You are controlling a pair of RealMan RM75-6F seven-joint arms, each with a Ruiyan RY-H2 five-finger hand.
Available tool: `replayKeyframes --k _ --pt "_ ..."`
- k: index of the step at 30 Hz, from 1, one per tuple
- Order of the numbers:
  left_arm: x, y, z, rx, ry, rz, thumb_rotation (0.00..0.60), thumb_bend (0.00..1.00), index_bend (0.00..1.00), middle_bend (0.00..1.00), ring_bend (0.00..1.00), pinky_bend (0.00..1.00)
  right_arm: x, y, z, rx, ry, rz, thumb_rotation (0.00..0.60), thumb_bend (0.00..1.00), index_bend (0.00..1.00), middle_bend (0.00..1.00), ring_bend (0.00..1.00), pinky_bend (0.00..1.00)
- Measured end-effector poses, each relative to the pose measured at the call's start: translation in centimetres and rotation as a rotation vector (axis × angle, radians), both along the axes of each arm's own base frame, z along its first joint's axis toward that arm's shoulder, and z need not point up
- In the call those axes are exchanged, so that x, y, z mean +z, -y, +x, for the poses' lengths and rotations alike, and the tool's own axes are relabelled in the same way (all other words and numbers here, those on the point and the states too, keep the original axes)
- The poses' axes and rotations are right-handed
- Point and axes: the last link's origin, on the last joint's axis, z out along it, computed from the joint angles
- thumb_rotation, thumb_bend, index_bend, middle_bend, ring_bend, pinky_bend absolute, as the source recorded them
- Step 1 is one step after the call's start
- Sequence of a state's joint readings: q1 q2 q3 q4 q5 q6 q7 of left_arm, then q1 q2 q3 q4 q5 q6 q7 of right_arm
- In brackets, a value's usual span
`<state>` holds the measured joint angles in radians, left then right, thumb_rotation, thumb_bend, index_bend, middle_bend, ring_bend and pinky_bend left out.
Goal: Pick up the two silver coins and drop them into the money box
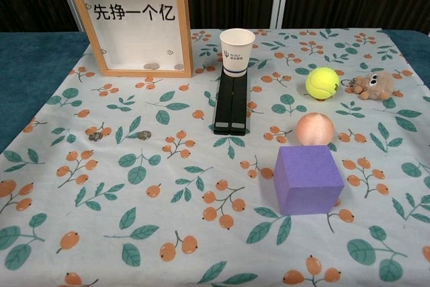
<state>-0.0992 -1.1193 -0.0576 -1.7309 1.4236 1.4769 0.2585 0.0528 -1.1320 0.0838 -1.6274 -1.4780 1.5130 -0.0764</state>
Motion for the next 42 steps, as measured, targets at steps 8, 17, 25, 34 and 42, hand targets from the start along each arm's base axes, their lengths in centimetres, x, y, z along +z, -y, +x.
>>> replayKeyframes --k 8,17,25,34,42 --pt "0.2 0.0 0.0 0.005 0.008 0.0 0.6 0.22 0.09 0.0 0.0 0.0 -0.1 -0.1 0.1 0.002 -0.002 0.001 0.6 0.26 0.0 0.0 0.0 0.0" --pt "1.1 -0.3 -0.3 0.017 0.042 0.007 0.6 0.17 0.09 0.0 0.0 0.0 -0.1 -0.3 0.2 0.01 -0.008 0.001 0.6 0.26 0.0 0.0 0.0 0.0" --pt "0.5 -3.4 1.0 -0.036 0.06 -0.082 0.6 0.15 0.09 0.0 0.0 0.0 -0.3 -0.6 0.2 0.009 -0.011 0.009 0.6 0.26 0.0 0.0 0.0 0.0" --pt "-3.0 -9.6 4.6 -0.127 -0.024 -0.312 0.6 0.13 0.09 0.0 0.0 0.0 -0.3 -0.5 0.1 -0.003 -0.011 0.004 0.6 0.26 0.0 0.0 0.0 0.0" --pt "-7.0 -11.7 6.5 -0.128 -0.079 -0.348 0.6 0.12 0.1 0.0 0.0 0.0 -0.2 -0.4 0.2 -0.014 0.018 -0.001 0.6 0.26 0.0 0.0 0.0 0.0"
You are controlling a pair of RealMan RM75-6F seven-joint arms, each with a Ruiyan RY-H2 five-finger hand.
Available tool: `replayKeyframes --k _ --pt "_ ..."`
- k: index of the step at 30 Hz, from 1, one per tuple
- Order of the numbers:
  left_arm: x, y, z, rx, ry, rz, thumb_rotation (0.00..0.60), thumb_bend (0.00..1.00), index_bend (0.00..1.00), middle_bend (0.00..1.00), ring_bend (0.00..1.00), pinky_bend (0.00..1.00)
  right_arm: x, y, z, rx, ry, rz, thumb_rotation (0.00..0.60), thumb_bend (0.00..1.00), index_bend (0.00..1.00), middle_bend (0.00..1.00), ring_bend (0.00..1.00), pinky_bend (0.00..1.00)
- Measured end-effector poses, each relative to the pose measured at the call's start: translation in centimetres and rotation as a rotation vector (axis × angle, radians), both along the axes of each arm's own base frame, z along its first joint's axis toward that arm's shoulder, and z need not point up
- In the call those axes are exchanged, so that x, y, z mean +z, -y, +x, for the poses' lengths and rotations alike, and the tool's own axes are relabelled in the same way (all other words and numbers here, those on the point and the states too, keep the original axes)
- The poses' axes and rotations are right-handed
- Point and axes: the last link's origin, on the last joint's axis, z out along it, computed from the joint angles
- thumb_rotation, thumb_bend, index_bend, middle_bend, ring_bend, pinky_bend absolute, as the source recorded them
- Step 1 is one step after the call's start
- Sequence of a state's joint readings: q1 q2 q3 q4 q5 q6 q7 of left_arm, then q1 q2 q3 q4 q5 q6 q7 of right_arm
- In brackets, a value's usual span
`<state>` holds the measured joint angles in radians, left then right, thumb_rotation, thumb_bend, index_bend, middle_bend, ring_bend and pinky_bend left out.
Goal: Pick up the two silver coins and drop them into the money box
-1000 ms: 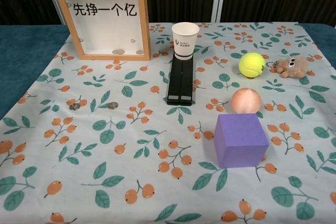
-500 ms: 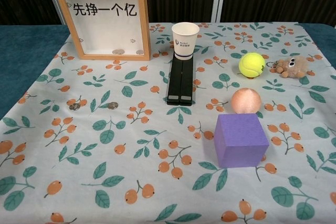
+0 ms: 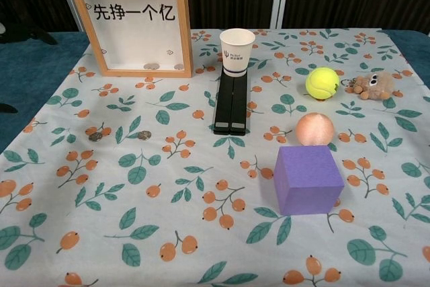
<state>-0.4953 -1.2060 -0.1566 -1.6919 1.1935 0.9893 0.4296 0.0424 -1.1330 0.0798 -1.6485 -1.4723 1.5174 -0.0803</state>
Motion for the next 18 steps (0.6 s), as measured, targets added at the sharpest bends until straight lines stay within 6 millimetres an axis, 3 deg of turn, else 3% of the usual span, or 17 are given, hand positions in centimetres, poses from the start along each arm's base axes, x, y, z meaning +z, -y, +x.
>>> replayKeyframes --k 10,18 --pt "-3.8 -2.3 0.5 -0.016 -0.048 -0.009 0.6 0.12 0.12 0.0 0.0 0.0 0.0 -0.1 0.0 -0.003 0.011 0.004 0.6 0.26 0.0 0.0 0.0 0.0" --pt "-5.6 -3.3 0.2 0.035 0.004 -0.044 0.6 0.11 0.12 0.0 0.0 0.0 0.0 -0.1 -0.1 -0.018 0.017 0.011 0.6 0.26 0.0 0.0 0.0 0.0"
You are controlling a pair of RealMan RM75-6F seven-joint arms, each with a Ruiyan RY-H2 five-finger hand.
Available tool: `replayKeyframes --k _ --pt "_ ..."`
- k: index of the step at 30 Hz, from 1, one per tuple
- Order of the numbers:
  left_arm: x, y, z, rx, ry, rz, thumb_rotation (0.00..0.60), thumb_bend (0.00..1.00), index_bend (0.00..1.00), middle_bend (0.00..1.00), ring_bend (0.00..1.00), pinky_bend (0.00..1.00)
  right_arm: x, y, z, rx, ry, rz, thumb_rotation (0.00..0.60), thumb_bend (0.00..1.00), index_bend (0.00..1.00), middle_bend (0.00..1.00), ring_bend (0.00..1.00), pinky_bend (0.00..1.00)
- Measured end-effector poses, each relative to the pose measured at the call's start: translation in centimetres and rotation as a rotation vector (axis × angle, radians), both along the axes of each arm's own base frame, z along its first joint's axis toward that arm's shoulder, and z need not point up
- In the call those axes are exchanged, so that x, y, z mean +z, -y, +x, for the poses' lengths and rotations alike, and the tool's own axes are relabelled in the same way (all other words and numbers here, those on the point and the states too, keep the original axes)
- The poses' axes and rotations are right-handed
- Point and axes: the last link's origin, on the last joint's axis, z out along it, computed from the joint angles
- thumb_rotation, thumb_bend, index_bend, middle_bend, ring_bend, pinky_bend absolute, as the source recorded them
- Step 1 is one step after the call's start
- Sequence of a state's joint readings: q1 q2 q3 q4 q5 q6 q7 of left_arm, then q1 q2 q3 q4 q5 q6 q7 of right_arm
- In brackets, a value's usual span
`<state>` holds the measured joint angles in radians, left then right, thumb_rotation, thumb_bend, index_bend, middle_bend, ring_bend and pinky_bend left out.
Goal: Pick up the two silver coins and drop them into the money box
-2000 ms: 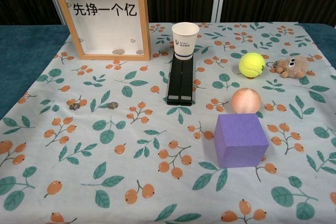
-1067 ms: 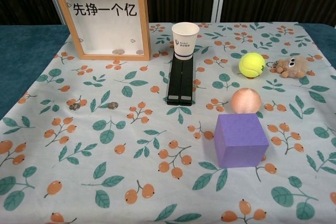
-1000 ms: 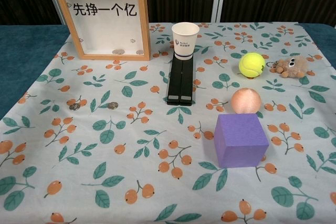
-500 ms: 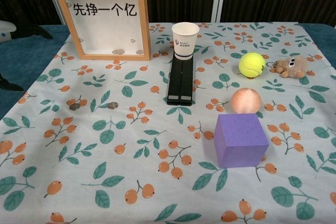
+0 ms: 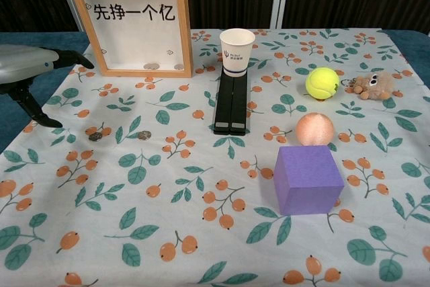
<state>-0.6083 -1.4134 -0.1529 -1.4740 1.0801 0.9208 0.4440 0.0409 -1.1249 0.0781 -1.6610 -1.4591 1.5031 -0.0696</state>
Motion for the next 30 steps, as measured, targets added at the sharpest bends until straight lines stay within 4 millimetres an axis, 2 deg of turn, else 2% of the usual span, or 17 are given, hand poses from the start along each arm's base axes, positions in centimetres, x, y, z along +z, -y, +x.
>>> replayKeyframes --k 12,30 --pt "-1.5 -0.9 0.4 0.022 0.004 -0.016 0.6 0.09 0.12 0.0 0.0 0.0 0.0 0.0 0.0 -0.005 0.0 0.004 0.6 0.26 0.0 0.0 0.0 0.0" --pt "-4.8 -2.8 1.5 0.009 -0.024 -0.032 0.6 0.09 0.14 0.0 0.0 0.0 0.1 0.0 0.0 -0.004 -0.002 0.005 0.6 0.26 0.0 0.0 0.0 0.0"
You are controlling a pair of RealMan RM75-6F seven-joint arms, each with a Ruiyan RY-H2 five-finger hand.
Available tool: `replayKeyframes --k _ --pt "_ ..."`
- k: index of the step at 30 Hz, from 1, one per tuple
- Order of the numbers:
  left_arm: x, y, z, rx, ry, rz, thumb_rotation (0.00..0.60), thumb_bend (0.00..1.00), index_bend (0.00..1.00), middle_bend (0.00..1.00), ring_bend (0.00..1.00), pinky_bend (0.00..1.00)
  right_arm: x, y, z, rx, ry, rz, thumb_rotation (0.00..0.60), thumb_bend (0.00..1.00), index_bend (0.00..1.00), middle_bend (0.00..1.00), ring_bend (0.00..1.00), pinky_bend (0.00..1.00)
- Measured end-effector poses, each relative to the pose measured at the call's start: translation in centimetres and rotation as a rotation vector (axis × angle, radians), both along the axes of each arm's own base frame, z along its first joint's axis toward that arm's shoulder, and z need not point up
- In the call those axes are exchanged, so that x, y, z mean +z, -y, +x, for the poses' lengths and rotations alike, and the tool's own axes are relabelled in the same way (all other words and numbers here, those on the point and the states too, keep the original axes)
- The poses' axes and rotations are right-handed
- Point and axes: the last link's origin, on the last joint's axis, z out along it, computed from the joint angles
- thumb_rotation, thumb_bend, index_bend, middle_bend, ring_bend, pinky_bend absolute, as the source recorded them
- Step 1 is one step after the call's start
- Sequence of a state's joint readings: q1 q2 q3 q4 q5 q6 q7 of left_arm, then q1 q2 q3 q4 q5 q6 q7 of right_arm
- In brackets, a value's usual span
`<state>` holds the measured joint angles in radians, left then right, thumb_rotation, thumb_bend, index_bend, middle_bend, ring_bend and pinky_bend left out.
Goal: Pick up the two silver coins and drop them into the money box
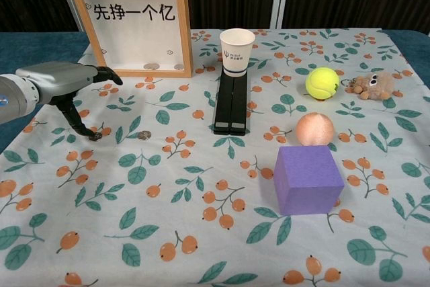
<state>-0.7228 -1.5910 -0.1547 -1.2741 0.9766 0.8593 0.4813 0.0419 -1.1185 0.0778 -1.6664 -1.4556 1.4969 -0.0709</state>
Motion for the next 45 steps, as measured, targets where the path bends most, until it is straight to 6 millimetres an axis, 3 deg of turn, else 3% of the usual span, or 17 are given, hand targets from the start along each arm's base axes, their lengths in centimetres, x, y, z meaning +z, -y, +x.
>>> replayKeyframes --k 45 --pt "-0.63 0.46 -0.39 -0.013 -0.041 -0.022 0.6 0.09 0.17 0.0 0.0 0.0 0.02 -0.02 -0.07 -0.009 -0.006 0.001 0.6 0.26 0.0 0.0 0.0 0.0"
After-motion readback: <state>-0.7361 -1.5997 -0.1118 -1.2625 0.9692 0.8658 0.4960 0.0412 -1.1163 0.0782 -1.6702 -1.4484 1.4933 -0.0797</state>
